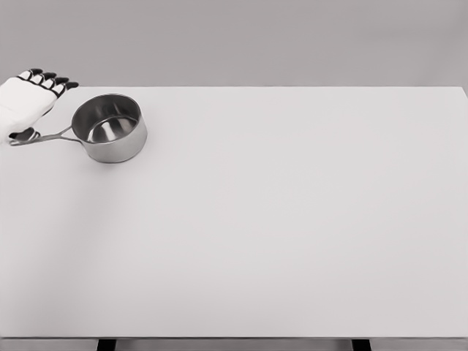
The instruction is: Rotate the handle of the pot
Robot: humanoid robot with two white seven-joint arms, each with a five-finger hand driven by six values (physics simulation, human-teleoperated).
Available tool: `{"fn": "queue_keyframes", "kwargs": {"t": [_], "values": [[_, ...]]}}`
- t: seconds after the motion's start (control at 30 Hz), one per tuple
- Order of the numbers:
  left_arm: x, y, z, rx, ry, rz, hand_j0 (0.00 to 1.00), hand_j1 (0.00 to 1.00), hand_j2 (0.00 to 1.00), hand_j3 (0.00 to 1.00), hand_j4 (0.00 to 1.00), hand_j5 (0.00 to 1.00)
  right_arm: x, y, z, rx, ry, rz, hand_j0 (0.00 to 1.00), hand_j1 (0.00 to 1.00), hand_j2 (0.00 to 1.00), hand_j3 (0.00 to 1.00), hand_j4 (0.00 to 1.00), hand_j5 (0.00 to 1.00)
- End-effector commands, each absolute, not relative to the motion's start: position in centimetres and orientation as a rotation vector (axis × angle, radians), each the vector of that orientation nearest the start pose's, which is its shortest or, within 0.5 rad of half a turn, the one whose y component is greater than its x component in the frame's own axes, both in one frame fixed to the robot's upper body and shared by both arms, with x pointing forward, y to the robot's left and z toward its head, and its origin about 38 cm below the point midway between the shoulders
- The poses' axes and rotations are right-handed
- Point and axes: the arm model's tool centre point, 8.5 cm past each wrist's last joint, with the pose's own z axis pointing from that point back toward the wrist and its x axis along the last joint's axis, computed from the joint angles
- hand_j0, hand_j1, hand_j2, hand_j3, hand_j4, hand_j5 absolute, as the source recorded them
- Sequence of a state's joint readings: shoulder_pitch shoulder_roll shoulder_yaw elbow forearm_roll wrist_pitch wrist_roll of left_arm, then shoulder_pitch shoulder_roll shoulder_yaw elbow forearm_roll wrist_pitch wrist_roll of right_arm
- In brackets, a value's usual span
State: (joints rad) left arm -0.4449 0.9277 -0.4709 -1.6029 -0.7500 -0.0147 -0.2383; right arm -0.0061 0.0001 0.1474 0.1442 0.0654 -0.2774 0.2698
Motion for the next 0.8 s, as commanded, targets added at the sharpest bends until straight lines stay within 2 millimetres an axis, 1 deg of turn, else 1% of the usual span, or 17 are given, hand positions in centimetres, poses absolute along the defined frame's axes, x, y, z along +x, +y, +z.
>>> {"fn": "queue_keyframes", "kwargs": {"t": [0.0, 0.2, 0.27, 0.3, 0.37, 0.53, 0.63, 0.77], "values": [[42.8, 37.7, 24.1, 1.131, -1.173, -1.695, 1.00, 1.00, 1.00, 1.00, 1.00, 1.00, -2.2, -25.0, -25.4, 0.205, -0.099, 0.233, 1.00, 1.00, 1.00, 1.00, 1.00, 1.00], [42.7, 37.7, 23.4, 1.113, -1.167, -1.700, 1.00, 1.00, 1.00, 1.00, 1.00, 1.00, -2.2, -25.0, -25.4, 0.205, -0.099, 0.233, 1.00, 1.00, 1.00, 1.00, 1.00, 1.00], [42.3, 38.0, 22.3, 1.090, -1.149, -1.703, 1.00, 1.00, 1.00, 1.00, 1.00, 1.00, -2.2, -25.0, -25.4, 0.205, -0.099, 0.233, 1.00, 1.00, 1.00, 1.00, 1.00, 1.00], [42.2, 38.0, 22.0, 1.087, -1.143, -1.704, 1.00, 1.00, 1.00, 1.00, 1.00, 1.00, -2.2, -25.0, -25.4, 0.205, -0.099, 0.233, 1.00, 1.00, 1.00, 1.00, 1.00, 1.00], [42.4, 39.0, 21.3, 1.084, -1.105, -1.690, 1.00, 1.00, 1.00, 1.00, 1.00, 1.00, -2.2, -25.0, -25.4, 0.205, -0.099, 0.233, 1.00, 1.00, 1.00, 1.00, 1.00, 1.00], [42.7, 40.0, 20.2, 1.079, -1.067, -1.675, 1.00, 1.00, 1.00, 1.00, 1.00, 1.00, -2.2, -25.0, -25.4, 0.205, -0.099, 0.233, 1.00, 1.00, 1.00, 1.00, 1.00, 1.00], [42.8, 39.8, 20.0, 1.078, -1.066, -1.677, 1.00, 1.00, 1.00, 1.00, 1.00, 1.00, -2.2, -25.0, -25.4, 0.205, -0.099, 0.233, 1.00, 1.00, 1.00, 1.00, 1.00, 1.00], [42.9, 39.9, 20.1, 1.128, -1.037, -1.708, 1.00, 1.00, 1.00, 1.00, 1.00, 1.00, -2.2, -25.0, -25.4, 0.205, -0.099, 0.233, 1.00, 1.00, 1.00, 1.00, 1.00, 1.00]]}}
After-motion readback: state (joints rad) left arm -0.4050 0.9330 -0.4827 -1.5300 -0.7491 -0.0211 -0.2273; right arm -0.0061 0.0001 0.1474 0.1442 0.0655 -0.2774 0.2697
